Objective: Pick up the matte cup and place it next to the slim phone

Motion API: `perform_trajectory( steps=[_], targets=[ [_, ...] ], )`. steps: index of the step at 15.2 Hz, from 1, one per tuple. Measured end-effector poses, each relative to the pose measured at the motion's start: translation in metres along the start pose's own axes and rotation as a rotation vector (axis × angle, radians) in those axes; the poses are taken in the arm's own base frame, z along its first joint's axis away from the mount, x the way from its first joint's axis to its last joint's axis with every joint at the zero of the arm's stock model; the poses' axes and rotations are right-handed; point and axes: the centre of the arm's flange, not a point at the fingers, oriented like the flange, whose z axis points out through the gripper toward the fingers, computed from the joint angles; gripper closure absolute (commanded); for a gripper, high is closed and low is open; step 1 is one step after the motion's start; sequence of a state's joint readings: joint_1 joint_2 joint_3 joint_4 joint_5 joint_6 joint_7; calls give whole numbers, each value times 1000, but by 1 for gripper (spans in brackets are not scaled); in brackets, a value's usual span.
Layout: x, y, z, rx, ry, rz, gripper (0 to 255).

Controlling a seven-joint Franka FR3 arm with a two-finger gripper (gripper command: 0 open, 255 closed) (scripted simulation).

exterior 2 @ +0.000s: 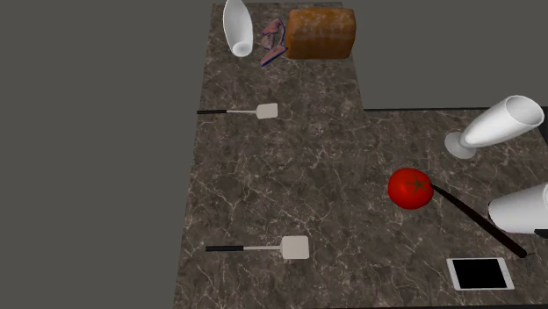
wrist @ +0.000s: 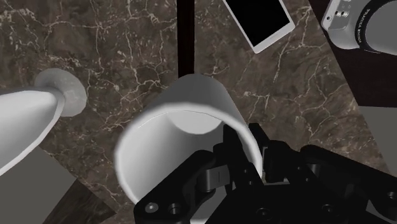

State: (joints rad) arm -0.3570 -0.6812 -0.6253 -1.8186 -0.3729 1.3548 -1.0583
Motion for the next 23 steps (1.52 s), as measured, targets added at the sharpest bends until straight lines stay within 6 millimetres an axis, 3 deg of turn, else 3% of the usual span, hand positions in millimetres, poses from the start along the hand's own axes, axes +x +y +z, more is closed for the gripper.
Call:
perform_trajectory(
  steps=[23],
  targets=[
    [-9,-8,120,-9,3,1,255]
  ],
)
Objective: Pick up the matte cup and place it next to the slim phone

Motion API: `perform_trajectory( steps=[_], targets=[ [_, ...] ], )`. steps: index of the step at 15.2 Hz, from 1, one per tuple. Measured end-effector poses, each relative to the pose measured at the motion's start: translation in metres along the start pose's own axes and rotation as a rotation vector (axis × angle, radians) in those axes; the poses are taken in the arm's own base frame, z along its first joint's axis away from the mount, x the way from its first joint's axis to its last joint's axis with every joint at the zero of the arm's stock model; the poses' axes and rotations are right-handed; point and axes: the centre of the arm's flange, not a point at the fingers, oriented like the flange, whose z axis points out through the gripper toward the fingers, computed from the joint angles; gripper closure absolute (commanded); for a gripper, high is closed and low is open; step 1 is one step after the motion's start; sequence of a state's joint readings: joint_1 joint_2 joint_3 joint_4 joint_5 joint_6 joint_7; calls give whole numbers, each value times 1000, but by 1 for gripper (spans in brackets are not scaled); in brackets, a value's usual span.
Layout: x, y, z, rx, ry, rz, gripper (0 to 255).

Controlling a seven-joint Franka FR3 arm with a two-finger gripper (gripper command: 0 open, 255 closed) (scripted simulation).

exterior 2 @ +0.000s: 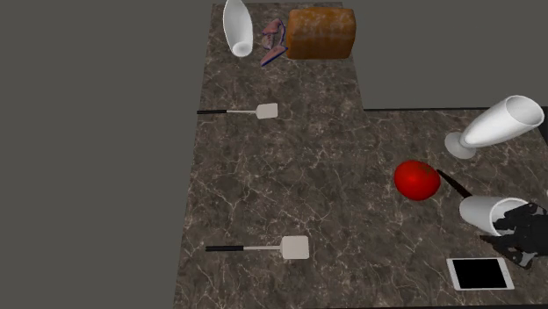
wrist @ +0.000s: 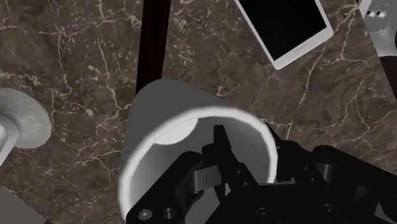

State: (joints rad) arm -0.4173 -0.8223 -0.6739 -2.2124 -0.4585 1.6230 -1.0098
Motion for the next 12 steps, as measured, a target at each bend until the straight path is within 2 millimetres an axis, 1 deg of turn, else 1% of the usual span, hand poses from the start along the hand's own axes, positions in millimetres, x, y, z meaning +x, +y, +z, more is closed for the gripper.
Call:
perform_trajectory(
  steps=[3,5,7,12],
  targets=[
    [0,-1,12,-4,1,1,255],
    [0,-3,27,3,-1,-1,255],
    [-1,-4,37,7,-2,-1,255],
    [-2,-4,38,2,1,-1,255]
  ],
)
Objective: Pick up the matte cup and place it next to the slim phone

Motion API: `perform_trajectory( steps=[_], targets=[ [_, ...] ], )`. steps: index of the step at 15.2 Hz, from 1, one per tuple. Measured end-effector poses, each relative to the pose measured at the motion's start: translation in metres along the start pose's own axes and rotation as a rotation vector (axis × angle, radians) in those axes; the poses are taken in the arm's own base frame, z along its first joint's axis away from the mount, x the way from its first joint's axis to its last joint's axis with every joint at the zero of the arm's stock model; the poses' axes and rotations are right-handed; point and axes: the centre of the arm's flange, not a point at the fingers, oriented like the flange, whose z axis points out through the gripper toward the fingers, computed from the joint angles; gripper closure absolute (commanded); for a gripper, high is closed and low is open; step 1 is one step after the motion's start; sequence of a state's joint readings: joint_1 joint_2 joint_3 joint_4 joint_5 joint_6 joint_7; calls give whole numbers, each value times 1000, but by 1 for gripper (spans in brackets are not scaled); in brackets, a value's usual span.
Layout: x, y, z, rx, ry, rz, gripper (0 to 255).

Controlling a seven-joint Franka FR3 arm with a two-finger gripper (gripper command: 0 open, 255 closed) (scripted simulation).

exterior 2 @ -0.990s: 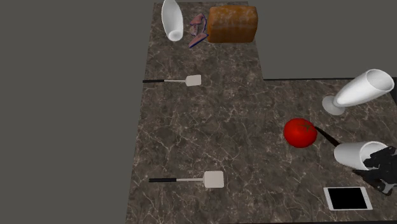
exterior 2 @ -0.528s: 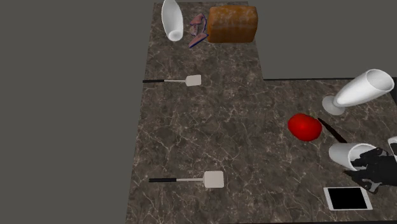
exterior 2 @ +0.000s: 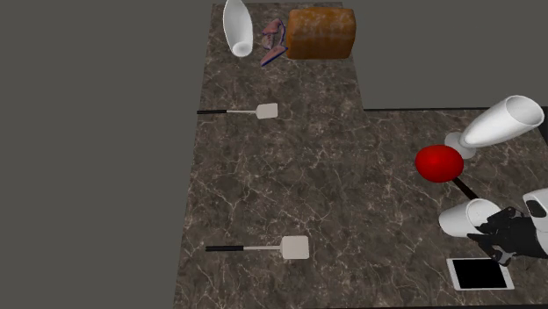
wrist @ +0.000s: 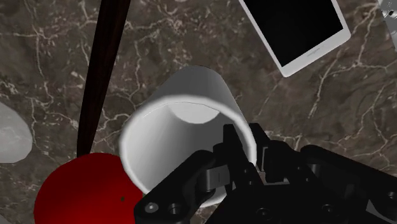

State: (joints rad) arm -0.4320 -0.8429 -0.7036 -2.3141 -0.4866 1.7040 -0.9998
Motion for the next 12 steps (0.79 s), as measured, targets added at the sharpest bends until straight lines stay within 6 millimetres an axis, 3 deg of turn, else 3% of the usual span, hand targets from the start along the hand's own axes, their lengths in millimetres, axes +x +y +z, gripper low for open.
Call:
perform_trajectory(
  steps=[1,2,8,12],
  targets=[
    [0,0,0,0,0,0,255],
    [0,0,0,0,0,0,0],
    [0,0,4,6,-4,0,0],
    [0,-1,-36,4,-4,0,0]
  ],
)
